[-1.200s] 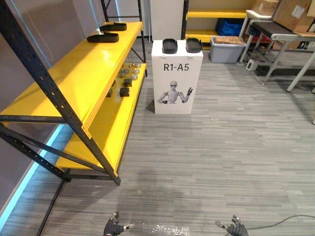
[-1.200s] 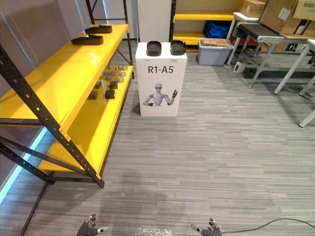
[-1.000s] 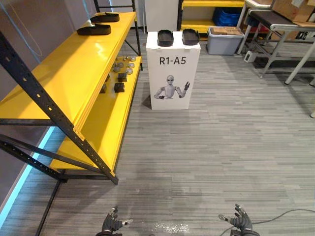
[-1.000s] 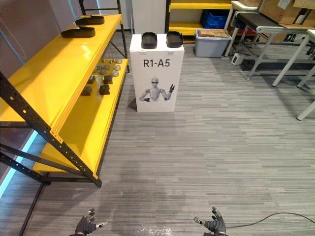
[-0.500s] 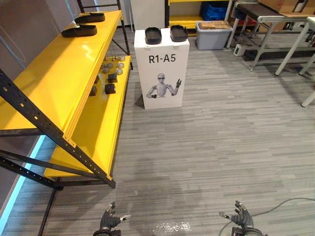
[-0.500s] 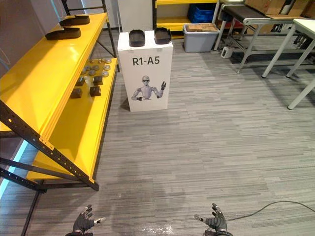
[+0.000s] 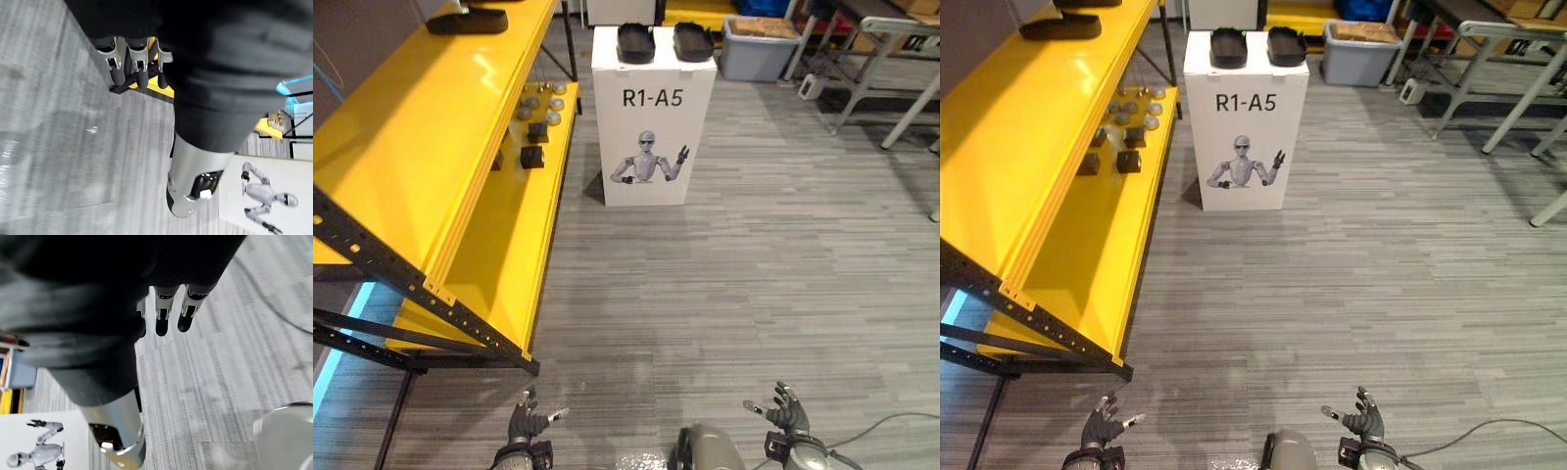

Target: Walk over and take plastic housings, then place them on the shelf

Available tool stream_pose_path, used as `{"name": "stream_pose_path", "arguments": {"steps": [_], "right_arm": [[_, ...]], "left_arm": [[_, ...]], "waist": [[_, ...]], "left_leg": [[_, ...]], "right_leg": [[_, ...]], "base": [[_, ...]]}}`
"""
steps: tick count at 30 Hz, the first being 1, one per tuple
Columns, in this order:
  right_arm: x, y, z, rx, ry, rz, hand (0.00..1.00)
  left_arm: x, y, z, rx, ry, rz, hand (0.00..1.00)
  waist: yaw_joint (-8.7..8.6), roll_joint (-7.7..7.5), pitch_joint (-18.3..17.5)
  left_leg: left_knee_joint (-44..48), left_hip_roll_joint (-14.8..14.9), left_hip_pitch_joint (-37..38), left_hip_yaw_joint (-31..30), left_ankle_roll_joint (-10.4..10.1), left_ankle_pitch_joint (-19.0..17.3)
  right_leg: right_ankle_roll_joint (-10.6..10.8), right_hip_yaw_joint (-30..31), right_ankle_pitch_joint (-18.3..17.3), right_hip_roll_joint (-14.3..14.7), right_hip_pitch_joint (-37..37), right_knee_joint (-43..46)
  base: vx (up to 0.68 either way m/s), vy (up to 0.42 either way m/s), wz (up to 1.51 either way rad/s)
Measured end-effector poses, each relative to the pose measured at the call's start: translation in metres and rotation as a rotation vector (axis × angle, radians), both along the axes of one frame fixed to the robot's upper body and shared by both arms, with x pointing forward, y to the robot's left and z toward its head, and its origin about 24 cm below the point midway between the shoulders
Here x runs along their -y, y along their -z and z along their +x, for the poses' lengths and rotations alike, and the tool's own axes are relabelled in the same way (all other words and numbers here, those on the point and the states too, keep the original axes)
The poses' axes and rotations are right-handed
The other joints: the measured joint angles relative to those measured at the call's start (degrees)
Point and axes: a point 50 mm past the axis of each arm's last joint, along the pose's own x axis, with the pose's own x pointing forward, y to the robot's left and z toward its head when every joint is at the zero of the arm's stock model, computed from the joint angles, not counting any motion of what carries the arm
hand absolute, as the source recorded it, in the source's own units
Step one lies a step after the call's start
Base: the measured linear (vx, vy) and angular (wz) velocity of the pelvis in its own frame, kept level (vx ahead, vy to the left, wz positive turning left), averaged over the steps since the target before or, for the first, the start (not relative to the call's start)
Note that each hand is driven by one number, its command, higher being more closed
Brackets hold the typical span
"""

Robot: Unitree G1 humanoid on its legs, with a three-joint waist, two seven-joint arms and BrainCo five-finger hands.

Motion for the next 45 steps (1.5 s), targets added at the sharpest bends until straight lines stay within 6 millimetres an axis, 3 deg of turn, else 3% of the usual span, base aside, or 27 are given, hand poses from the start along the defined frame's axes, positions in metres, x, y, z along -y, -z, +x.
{"name": "stream_pose_path", "arguments": {"steps": [2,3,4,5,7,8,10,12,15,17,19,20,22,24,25,27,29,32,34,35,36,37,38,39,41,43,45], "right_arm": [[0.000,0.000,0.001,0.003,0.011,0.000,0.00],[0.001,0.000,0.000,0.000,0.012,-0.001,0.00],[0.002,-0.001,0.004,-0.001,0.003,-0.012,0.00],[-0.002,-0.003,0.012,0.015,-0.022,-0.011,0.00],[-0.006,-0.004,0.015,0.017,-0.046,-0.011,0.00],[-0.013,-0.001,0.014,0.004,-0.067,-0.001,0.00],[-0.020,0.000,0.016,0.008,-0.076,0.012,0.00],[-0.019,-0.002,0.019,0.023,-0.076,0.004,0.00],[-0.017,-0.006,0.026,0.047,-0.059,0.005,0.00],[-0.008,-0.004,0.019,0.033,-0.018,-0.004,0.00],[-0.009,0.003,0.010,-0.003,-0.003,0.004,0.00],[-0.011,0.006,0.006,-0.019,0.000,0.011,0.00],[-0.011,0.007,0.006,-0.029,-0.001,0.014,0.00],[-0.015,0.011,0.004,-0.047,0.000,0.028,0.00],[-0.019,0.013,0.004,-0.051,-0.004,0.040,0.00],[-0.025,0.014,0.004,-0.057,-0.030,0.045,0.00],[-0.032,0.013,0.009,-0.051,-0.083,0.043,0.00],[-0.030,0.012,0.011,-0.047,-0.084,0.033,0.00],[-0.027,0.013,0.006,-0.062,-0.079,0.027,0.00],[-0.023,0.016,-0.002,-0.086,-0.074,0.019,0.00],[-0.020,0.016,-0.001,-0.091,-0.075,0.011,0.00],[-0.019,0.014,0.003,-0.081,-0.075,0.005,0.00],[-0.015,0.012,0.005,-0.077,-0.074,-0.002,0.00],[-0.013,0.011,0.003,-0.076,-0.076,-0.011,0.00],[-0.015,0.013,-0.003,-0.084,-0.075,-0.006,0.00],[-0.015,0.011,-0.001,-0.067,-0.070,-0.006,0.00],[-0.011,0.008,0.001,-0.050,-0.046,-0.006,0.00]], "left_arm": [[-0.002,-0.004,0.011,0.019,0.018,0.022,0.00],[-0.002,-0.003,0.010,0.012,0.017,0.021,0.00],[0.003,0.001,0.009,-0.004,0.015,0.005,0.00],[0.005,0.001,0.012,0.000,0.017,0.000,0.00],[0.011,0.003,0.012,-0.007,0.015,-0.018,0.00],[0.013,0.004,0.010,-0.010,0.015,-0.028,0.00],[0.014,0.004,0.010,-0.011,0.015,-0.030,0.00],[0.018,0.002,0.013,0.009,0.017,-0.041,0.00],[0.019,0.001,0.015,0.019,0.016,-0.043,0.00],[0.024,0.003,0.010,0.006,0.010,-0.060,0.00],[0.021,0.006,0.004,-0.011,0.001,-0.053,0.00],[0.019,0.006,0.001,-0.016,-0.003,-0.050,0.00],[0.022,0.008,0.001,-0.023,0.002,-0.056,0.00],[0.020,0.008,0.000,-0.031,0.004,-0.050,0.00],[0.017,0.007,0.002,-0.027,0.013,-0.036,0.00],[0.014,0.006,0.003,-0.025,0.019,-0.022,0.00],[0.006,0.003,0.006,-0.015,0.023,0.006,0.00],[0.003,0.002,0.006,-0.013,0.015,0.010,0.00],[0.003,0.002,0.006,-0.016,0.011,0.009,0.00],[0.004,0.008,0.001,-0.047,0.006,0.004,0.00],[0.007,0.010,0.000,-0.056,0.003,-0.005,0.00],[0.010,0.010,0.001,-0.052,0.009,-0.015,0.00],[0.016,0.010,0.003,-0.047,0.009,-0.030,0.00],[0.023,0.011,0.003,-0.044,0.003,-0.053,0.00],[0.028,0.012,0.003,-0.041,0.006,-0.070,0.00],[0.031,0.012,0.002,-0.042,0.008,-0.078,0.00],[0.031,0.012,0.003,-0.042,0.012,-0.079,0.00]], "waist": [[-0.30,-1.25,0.18],[-0.56,-1.73,-0.08],[-0.88,0.07,-0.19],[-0.76,0.03,-0.09],[-0.46,0.83,0.51],[0.58,0.69,1.35],[1.81,-0.79,2.28],[3.37,-1.94,2.44],[4.98,-2.54,4.20],[4.96,-1.56,4.05],[5.57,-1.85,2.90],[6.14,-3.74,1.93],[6.21,-4.69,1.64],[5.76,-5.19,1.82],[4.97,-5.53,2.02],[4.18,-5.33,2.06],[3.32,-4.79,2.17],[2.97,-3.76,2.56],[2.88,-3.82,2.50],[2.50,-3.45,1.50],[3.04,-2.31,1.23],[2.94,-2.28,1.12],[2.88,-2.02,1.26],[2.45,-1.19,1.65],[3.13,-1.18,1.73],[3.71,-1.70,1.60],[3.71,-1.28,1.53]], "left_leg": [[-1.19,1.79,3.82,-1.37,-4.86,-0.94],[-0.45,2.09,4.98,-1.65,-6.06,-1.64],[3.50,4.27,4.51,-1.77,-7.88,-1.50],[12.34,4.97,0.52,-1.30,-10.49,2.35],[29.18,7.04,-6.45,-1.04,-10.56,10.49],[44.97,9.73,-12.12,0.43,-10.88,9.52],[52.74,10.11,-16.98,2.54,-10.08,7.52],[49.74,9.12,-25.90,5.80,-9.47,5.97],[27.11,4.21,-32.24,5.89,-8.74,5.96],[5.95,1.14,-31.79,2.78,-8.82,11.10],[6.40,0.03,-31.66,2.30,-6.08,18.14],[9.93,-1.97,-32.57,2.51,-4.31,17.96],[13.23,-2.84,-31.53,4.10,-1.51,15.31],[13.56,-3.80,-26.95,4.88,-0.14,11.50],[13.63,-4.70,-22.90,4.44,0.68,9.02],[11.80,-4.82,-15.59,4.12,1.09,6.53],[6.76,-3.14,-8.09,3.54,0.77,6.06],[4.92,-0.27,-4.20,2.94,-1.14,5.01],[4.32,2.15,-1.02,1.96,-5.19,2.66],[4.98,4.00,0.37,0.43,-7.55,1.27],[6.03,5.44,-0.03,0.30,-8.03,1.49],[9.18,5.49,-1.85,0.01,-10.36,3.07],[14.21,5.61,-3.62,-0.57,-10.97,5.30],[24.66,6.49,-7.71,-1.46,-10.35,9.92],[38.18,9.25,-13.33,0.18,-10.24,9.10],[36.66,9.96,-17.44,3.62,-10.95,5.93],[26.52,9.77,-19.84,5.54,-11.23,5.78]], "right_leg": [[-3.55,0.18,11.21,1.87,-3.09,-15.63],[-6.11,0.66,16.46,1.90,-3.15,-14.31],[-8.44,-0.61,15.38,2.76,-3.54,-9.86],[-9.04,-0.73,12.07,3.32,-2.59,-9.07],[-9.74,-0.97,10.61,5.23,3.26,-13.45],[-10.06,-0.34,10.41,8.03,12.30,-19.96],[-10.35,0.59,10.21,8.79,20.52,-25.53],[-10.30,2.13,10.23,8.84,27.38,-31.80],[-8.62,5.19,8.47,7.52,33.35,-35.73],[-7.03,6.57,5.44,7.23,37.35,-37.17],[-5.85,8.44,0.89,5.99,39.22,-34.93],[-4.54,9.51,-3.73,3.34,37.51,-29.61],[-2.20,9.91,-6.00,0.67,33.06,-15.51],[4.76,9.94,-0.47,-2.46,25.17,6.41],[4.87,9.62,-0.36,-4.45,21.04,18.68],[2.68,6.90,-1.36,-6.58,16.99,25.68],[0.75,1.40,-2.51,-6.95,11.89,17.38],[0.65,-0.26,-2.01,-5.00,7.98,1.57],[-0.02,2.03,7.77,-2.41,7.47,-15.65],[-3.77,3.64,18.53,0.16,9.42,-18.94],[-4.10,3.31,18.26,1.02,9.33,-18.05],[-4.54,3.15,16.22,0.94,9.22,-17.15],[-4.78,2.69,14.79,1.01,10.36,-17.19],[-5.45,1.36,14.16,1.47,14.97,-20.19],[-5.62,0.22,14.09,2.61,22.60,-25.77],[-5.65,0.42,14.06,2.71,27.61,-29.62],[-5.61,0.56,14.04,2.57,29.31,-31.29]], "base": [[0.65,-0.220,0.56],[0.74,-0.299,0.35],[0.62,-0.253,0.17],[0.76,-0.309,0.07],[0.82,-0.326,0.02],[0.83,-0.329,-0.11],[0.56,-0.216,-0.12],[0.53,-0.130,-0.27],[0.51,-0.011,-0.50],[0.51,0.106,-0.38],[0.62,0.192,-0.50],[0.75,0.186,-0.54],[0.65,0.141,-0.36],[0.69,0.193,-0.12],[0.50,0.093,0.17],[0.56,0.055,0.12],[0.62,-0.016,0.11],[0.53,-0.099,0.17],[0.71,-0.258,0.44],[0.63,-0.270,0.31],[0.61,-0.296,0.24],[0.45,-0.230,0.03],[0.55,-0.290,0.31],[0.59,-0.327,0.42],[0.47,-0.243,0.26],[0.35,-0.071,-0.11],[0.30,0.034,-0.16]]}}
